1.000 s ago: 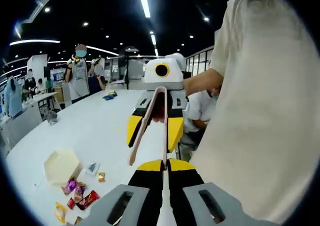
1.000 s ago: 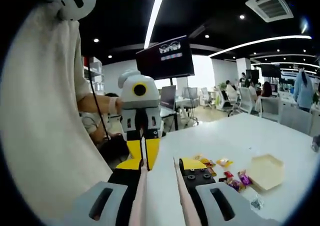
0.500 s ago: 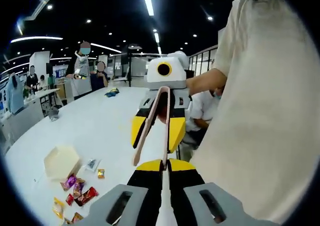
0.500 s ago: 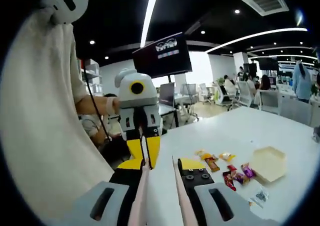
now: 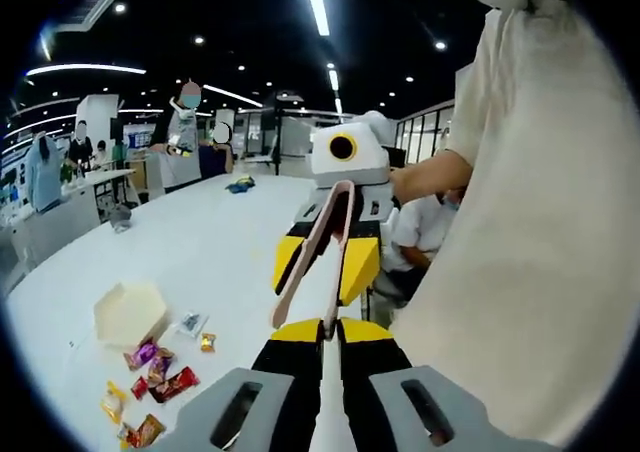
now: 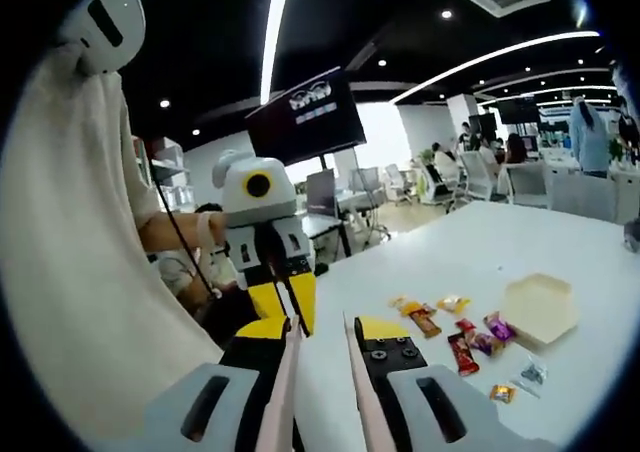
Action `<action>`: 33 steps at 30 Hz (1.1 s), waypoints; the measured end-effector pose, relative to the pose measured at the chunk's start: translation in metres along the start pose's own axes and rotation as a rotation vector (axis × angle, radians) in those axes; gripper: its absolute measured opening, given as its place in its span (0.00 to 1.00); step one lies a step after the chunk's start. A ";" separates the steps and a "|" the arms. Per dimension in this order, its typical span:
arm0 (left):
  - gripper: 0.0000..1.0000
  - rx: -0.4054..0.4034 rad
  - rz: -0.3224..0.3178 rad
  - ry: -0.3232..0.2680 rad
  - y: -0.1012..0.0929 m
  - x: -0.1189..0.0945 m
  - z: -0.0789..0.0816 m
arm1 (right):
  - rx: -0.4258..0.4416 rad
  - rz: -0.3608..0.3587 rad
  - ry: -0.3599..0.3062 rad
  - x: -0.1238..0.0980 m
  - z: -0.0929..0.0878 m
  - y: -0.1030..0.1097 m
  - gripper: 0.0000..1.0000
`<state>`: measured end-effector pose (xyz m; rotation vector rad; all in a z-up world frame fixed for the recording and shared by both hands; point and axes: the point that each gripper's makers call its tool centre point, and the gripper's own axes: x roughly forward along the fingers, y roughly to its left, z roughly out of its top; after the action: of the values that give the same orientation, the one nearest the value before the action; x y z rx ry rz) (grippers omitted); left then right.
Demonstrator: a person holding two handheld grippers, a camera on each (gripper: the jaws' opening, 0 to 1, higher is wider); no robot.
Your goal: Place the target food into the container with the food tongs after gripping and lifting it, then release it inside without dropping or visibly crushing the food.
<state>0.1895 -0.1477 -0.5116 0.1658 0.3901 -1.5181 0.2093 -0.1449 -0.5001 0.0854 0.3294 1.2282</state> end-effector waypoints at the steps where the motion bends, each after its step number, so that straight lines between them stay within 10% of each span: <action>1: 0.03 -0.001 0.001 0.000 0.000 0.000 0.000 | -0.002 0.000 0.000 0.000 0.000 0.000 0.24; 33: 0.11 -0.048 0.222 -0.056 0.036 -0.029 -0.006 | 0.055 -0.083 -0.026 -0.002 0.001 -0.027 0.25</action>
<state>0.2244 -0.1162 -0.5119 0.1235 0.3511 -1.2914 0.2334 -0.1561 -0.5050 0.1343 0.3408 1.1347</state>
